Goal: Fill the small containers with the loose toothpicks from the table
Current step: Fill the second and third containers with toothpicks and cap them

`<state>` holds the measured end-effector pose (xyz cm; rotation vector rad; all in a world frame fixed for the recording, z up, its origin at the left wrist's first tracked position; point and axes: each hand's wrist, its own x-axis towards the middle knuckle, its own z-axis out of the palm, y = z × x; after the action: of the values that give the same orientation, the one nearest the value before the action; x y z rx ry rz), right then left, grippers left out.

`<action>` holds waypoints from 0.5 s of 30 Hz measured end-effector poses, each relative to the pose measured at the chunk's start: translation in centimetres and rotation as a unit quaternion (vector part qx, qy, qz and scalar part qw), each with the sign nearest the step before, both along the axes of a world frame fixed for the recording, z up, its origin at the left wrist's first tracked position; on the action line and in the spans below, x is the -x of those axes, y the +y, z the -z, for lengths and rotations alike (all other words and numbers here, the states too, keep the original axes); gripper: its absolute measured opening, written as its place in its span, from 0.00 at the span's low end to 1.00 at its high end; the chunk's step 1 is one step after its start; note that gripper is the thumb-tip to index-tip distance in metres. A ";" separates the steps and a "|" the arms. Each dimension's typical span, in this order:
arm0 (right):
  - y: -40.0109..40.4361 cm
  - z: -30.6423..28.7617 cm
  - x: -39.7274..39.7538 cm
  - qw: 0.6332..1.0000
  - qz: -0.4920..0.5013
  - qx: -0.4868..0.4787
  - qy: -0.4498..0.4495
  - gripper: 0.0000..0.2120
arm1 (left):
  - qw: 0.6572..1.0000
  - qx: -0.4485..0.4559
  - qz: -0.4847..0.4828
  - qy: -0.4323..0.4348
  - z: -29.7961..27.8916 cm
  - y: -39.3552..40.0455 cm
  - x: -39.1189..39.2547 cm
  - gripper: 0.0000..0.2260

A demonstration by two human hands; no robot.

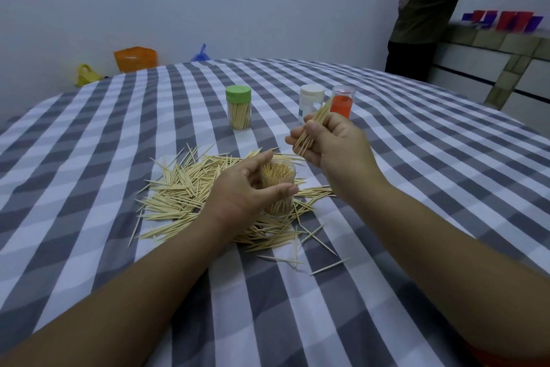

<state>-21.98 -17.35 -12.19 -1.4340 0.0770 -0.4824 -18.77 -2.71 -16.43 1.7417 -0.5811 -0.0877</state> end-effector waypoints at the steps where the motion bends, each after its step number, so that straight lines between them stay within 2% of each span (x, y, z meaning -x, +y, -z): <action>1: 0.3 0.2 0.0 1.000 -0.002 -0.006 0.000 0.08 | 1.000 0.003 0.000 0.003 0.0 0.0 0.0 0.41; 4: 0.9 1.1 0.1 1.000 -0.006 0.021 0.010 0.08 | 1.000 0.004 0.001 0.004 -0.2 0.0 0.2 0.41; 8: 1.0 2.0 0.3 0.989 0.019 0.144 0.034 0.06 | 1.000 -0.009 -0.008 -0.013 -0.5 -0.1 0.5 0.34; 11: 0.9 2.1 0.4 0.985 0.012 0.165 0.056 0.08 | 0.999 -0.031 -0.006 -0.007 -0.4 -0.1 0.2 0.33; 15: 1.0 2.0 0.9 0.977 0.030 0.210 0.033 0.16 | 0.999 -0.034 -0.009 -0.008 -0.3 0.1 -0.3 0.39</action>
<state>-22.88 -16.36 -14.23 -1.8677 0.0735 -0.5198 -18.51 -2.62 -16.09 1.8152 -0.5802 -0.0821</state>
